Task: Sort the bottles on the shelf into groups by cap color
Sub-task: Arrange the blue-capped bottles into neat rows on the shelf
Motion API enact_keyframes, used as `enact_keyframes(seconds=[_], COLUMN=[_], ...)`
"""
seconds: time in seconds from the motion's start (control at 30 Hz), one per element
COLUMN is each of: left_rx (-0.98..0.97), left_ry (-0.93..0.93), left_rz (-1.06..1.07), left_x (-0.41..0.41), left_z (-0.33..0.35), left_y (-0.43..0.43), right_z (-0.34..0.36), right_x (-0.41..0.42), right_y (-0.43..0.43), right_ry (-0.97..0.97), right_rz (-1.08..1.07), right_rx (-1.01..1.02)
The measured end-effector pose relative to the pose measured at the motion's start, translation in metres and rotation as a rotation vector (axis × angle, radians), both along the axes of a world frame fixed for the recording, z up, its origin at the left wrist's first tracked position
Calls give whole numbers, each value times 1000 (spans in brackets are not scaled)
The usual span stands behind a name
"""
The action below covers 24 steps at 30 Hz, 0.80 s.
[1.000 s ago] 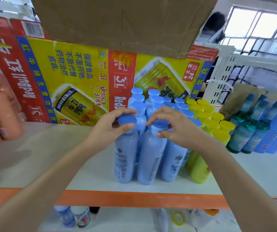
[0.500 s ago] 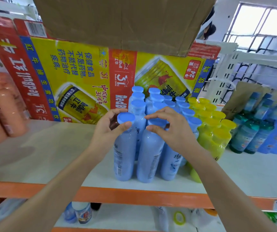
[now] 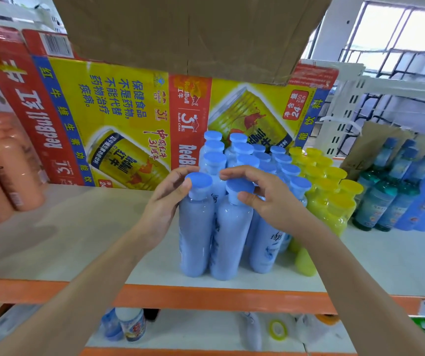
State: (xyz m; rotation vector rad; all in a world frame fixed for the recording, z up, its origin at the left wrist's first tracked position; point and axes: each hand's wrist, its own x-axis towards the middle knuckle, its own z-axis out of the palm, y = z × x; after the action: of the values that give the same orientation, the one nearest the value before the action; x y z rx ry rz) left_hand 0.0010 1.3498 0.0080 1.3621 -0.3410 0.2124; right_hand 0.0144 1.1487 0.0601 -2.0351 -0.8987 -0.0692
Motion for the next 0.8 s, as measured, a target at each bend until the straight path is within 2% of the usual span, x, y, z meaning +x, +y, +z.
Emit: enact_keyframes(seconds=[0.2,0.3,0.63,0.8], left_rx=[218,231,197,169], left_ry=[-68,-78,-34,-15], left_rz=[178,208,-64,-122], left_x=[5,10,20,26], left_z=[-2,-6,-4,-5], left_y=[-9,-6,10,21], right_z=[-6,-5,-3,-2], right_x=[-1,-3,4,6], right_y=[2,4,2,1], right_ry=[-27,-26,21,61], right_rz=[-242,-261,-159,-66], right_rx=[87,89,8,-5])
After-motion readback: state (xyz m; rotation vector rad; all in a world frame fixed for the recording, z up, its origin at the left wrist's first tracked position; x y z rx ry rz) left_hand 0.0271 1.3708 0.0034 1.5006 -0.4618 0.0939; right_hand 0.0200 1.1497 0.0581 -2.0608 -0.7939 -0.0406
